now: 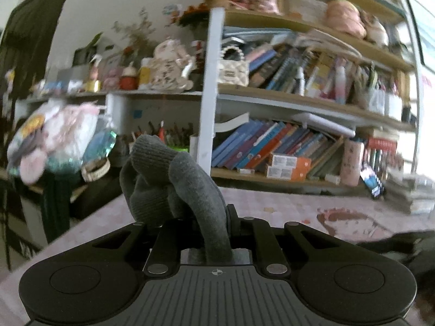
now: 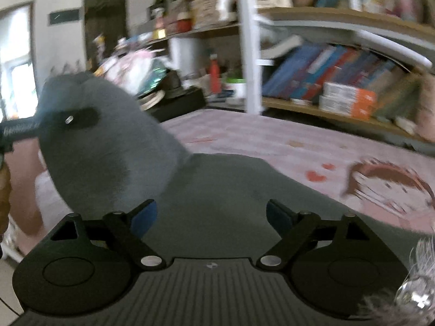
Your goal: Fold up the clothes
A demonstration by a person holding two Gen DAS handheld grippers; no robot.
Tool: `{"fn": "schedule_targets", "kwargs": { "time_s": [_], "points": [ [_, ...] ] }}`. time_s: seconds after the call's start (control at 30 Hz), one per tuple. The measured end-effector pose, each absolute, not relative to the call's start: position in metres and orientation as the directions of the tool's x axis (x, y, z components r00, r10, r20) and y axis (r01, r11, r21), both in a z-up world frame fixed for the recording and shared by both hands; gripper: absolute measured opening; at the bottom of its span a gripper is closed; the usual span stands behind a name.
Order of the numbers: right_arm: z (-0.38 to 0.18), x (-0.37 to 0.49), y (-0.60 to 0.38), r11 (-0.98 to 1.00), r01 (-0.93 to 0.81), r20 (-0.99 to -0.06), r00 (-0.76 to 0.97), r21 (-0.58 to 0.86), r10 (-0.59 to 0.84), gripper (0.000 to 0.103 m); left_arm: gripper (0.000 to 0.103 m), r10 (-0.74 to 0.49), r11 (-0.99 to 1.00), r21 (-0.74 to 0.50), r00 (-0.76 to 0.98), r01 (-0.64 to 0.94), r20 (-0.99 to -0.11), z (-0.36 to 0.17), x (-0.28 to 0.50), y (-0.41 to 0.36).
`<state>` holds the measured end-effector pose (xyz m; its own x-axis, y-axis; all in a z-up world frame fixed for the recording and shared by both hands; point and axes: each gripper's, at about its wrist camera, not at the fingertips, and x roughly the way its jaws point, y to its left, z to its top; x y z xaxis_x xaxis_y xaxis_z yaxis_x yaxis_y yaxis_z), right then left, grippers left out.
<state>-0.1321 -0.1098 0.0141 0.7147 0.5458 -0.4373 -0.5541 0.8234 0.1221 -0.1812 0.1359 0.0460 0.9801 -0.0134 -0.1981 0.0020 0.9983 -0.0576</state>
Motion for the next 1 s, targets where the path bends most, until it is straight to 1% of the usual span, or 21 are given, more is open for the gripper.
{"fn": "schedule_targets", "kwargs": {
  "time_s": [0.27, 0.47, 0.63, 0.7, 0.73, 0.83, 0.9, 0.97, 1.0],
  "points": [
    [0.007, -0.151, -0.176, 0.865, -0.443, -0.437, 0.746, 0.237, 0.502, 0.088, 0.013, -0.004, 0.996, 0.089, 0.977, 0.024, -0.211, 0.050, -0.181, 0.103],
    [0.007, -0.162, -0.199, 0.869, -0.414, -0.413, 0.765, 0.273, 0.494, 0.088, 0.014, -0.010, 0.979, 0.196, 0.973, 0.057, -0.230, 0.049, -0.182, 0.078],
    [0.008, -0.163, -0.208, 0.868, -0.402, -0.397, 0.774, 0.293, 0.493, 0.088, 0.014, -0.043, 0.970, 0.221, 0.964, 0.104, -0.261, 0.046, -0.182, 0.066],
    [0.007, -0.164, -0.210, 0.867, -0.400, -0.394, 0.776, 0.297, 0.493, 0.088, 0.016, -0.059, 0.966, 0.228, 0.960, 0.124, -0.273, 0.045, -0.182, 0.061],
    [0.007, -0.165, -0.211, 0.867, -0.398, -0.393, 0.776, 0.299, 0.492, 0.088, 0.019, -0.066, 0.964, 0.232, 0.958, 0.134, -0.279, 0.044, -0.182, 0.059],
    [0.007, -0.165, -0.212, 0.866, -0.394, -0.393, 0.776, 0.307, 0.493, 0.088, 0.021, -0.088, 0.957, 0.241, 0.951, 0.164, -0.297, 0.043, -0.182, 0.052],
    [0.007, -0.164, -0.213, 0.865, -0.392, -0.395, 0.775, 0.312, 0.494, 0.088, 0.035, -0.124, 0.950, 0.232, 0.934, 0.209, -0.334, 0.037, -0.183, 0.045],
    [0.006, -0.165, -0.213, 0.865, -0.390, -0.395, 0.774, 0.316, 0.494, 0.088, 0.067, -0.174, 0.941, 0.209, 0.908, 0.268, -0.382, 0.029, -0.183, 0.038],
    [0.006, -0.165, -0.213, 0.864, -0.389, -0.395, 0.775, 0.318, 0.494, 0.088, 0.072, -0.201, 0.935, 0.193, 0.892, 0.298, -0.405, 0.025, -0.184, 0.034]
  ]
}}
